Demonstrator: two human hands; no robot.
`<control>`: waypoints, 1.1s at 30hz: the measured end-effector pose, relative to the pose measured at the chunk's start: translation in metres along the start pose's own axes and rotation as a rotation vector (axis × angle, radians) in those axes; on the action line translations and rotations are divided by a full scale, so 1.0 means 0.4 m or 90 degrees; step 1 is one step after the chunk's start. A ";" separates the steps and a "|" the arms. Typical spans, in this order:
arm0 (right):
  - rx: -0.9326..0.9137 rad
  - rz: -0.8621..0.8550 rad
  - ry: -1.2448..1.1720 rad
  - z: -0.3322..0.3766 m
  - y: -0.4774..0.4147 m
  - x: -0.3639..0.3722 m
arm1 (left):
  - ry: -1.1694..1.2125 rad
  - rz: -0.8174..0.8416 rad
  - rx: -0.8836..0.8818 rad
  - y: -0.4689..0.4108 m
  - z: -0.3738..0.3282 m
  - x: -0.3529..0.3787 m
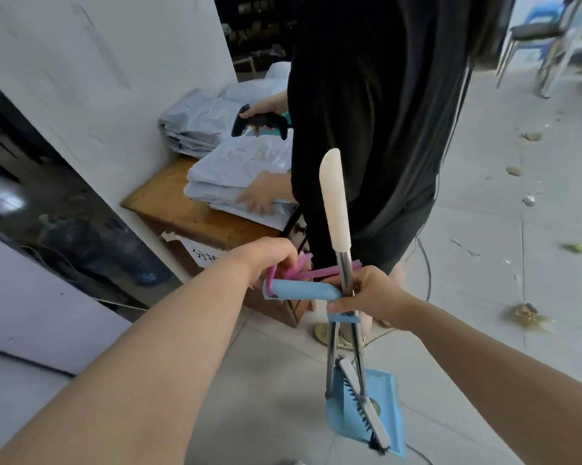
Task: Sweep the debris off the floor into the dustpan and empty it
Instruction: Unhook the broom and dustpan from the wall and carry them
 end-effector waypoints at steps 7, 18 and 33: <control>0.050 -0.082 -0.030 -0.132 0.140 -0.161 | -0.139 0.052 0.075 0.010 -0.136 0.192; 0.103 -0.350 -0.274 -0.346 0.427 -0.387 | -0.299 0.192 0.233 0.044 -0.419 0.568; 0.284 -0.717 -0.343 -0.522 0.530 -0.647 | -0.449 0.409 0.357 -0.016 -0.725 0.897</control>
Point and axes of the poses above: each hand's wrist, its own y-axis away from the middle knuckle, its own x-axis out of the palm, z = x × y, the point moved 4 cm from there along -y, towards the middle knuckle, and after that the axes turned 2 degrees about x, right-handed, at the moved point
